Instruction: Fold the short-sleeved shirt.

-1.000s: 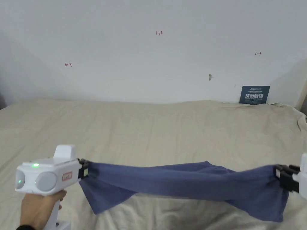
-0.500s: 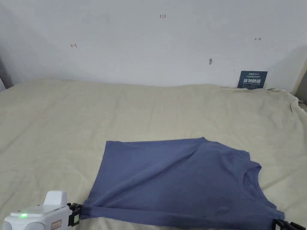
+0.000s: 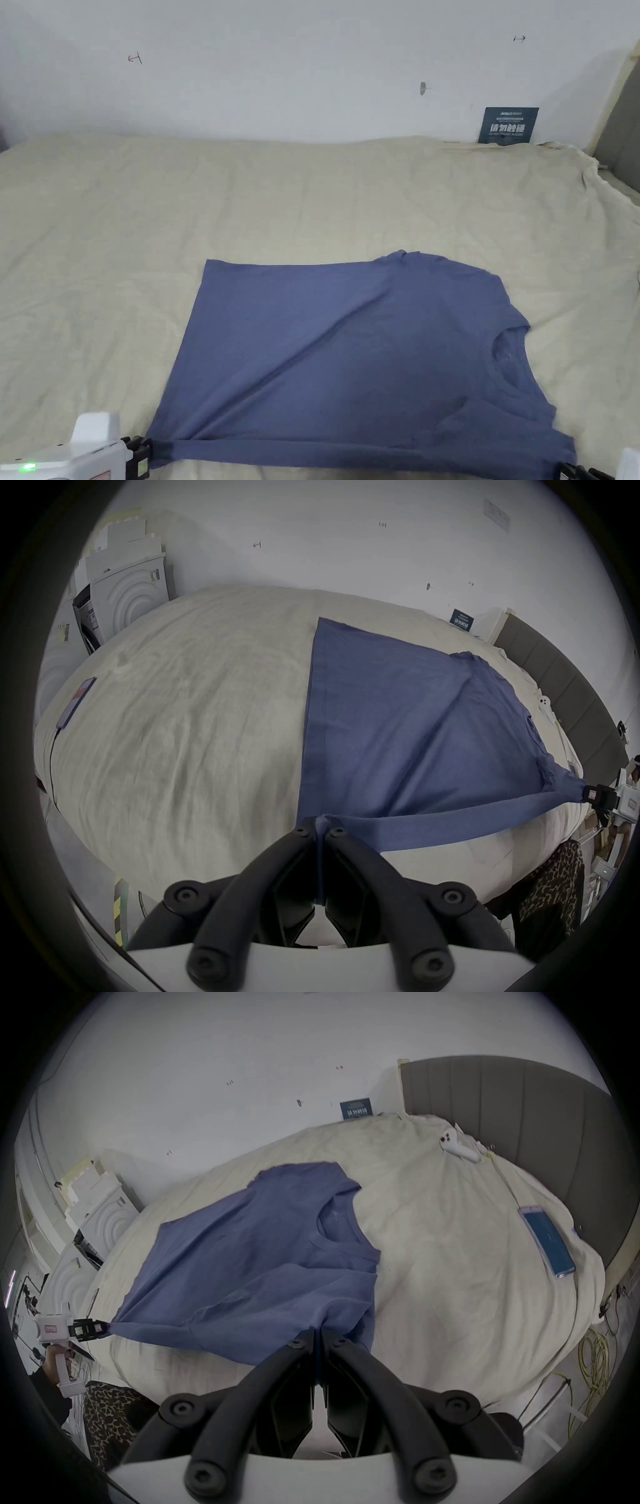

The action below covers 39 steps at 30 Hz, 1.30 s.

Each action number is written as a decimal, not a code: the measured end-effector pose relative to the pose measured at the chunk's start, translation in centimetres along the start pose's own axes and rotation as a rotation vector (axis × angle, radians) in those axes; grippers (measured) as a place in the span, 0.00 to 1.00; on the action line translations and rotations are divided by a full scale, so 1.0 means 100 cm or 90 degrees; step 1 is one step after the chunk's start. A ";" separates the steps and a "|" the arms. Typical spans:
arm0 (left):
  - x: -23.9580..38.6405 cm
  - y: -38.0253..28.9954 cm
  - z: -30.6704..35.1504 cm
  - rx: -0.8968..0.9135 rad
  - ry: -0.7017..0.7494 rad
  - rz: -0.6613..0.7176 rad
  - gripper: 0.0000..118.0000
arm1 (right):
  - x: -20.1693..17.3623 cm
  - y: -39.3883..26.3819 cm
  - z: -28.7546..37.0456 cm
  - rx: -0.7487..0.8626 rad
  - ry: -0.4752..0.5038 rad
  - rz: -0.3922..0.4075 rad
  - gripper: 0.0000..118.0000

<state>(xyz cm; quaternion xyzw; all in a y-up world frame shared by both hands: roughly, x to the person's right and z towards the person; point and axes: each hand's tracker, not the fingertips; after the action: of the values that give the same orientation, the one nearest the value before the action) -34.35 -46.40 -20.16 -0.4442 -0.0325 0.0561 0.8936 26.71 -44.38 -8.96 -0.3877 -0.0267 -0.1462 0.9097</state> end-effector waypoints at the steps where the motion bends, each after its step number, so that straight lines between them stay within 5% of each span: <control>1: 0.001 -0.002 -0.003 -0.004 0.003 0.003 0.01 | 0.001 -0.004 -0.007 -0.009 -0.006 -0.006 0.02; 10: 0.010 -0.014 -0.021 -0.046 0.033 0.021 0.07 | 0.003 -0.033 -0.046 -0.084 -0.069 -0.064 0.02; 13: 0.015 -0.014 -0.022 -0.087 0.068 0.026 0.30 | -0.005 -0.031 -0.041 -0.083 -0.084 -0.045 0.11; 17: 0.026 -0.009 -0.006 -0.060 0.073 -0.002 0.78 | -0.018 -0.014 -0.025 -0.081 -0.089 0.000 0.67; 19: 0.035 -0.002 0.006 -0.019 0.064 -0.021 0.89 | -0.029 -0.001 -0.011 -0.036 -0.090 0.030 0.69; 33: 0.096 0.064 0.079 0.224 0.049 -0.038 0.97 | -0.107 0.077 0.062 0.200 -0.094 0.111 0.73; 37: 0.104 0.061 0.082 0.248 0.029 -0.024 0.82 | -0.121 0.077 0.074 0.257 -0.102 0.132 0.69; 39: 0.106 0.055 0.084 0.261 0.018 -0.024 0.63 | -0.127 0.077 0.079 0.270 -0.100 0.144 0.51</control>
<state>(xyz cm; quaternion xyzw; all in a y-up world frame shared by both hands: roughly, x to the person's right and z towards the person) -25.13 -35.08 -19.43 -0.2530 -0.0158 0.0385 0.9666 17.34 -30.57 -10.86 -0.1985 -0.0835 -0.0039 0.9765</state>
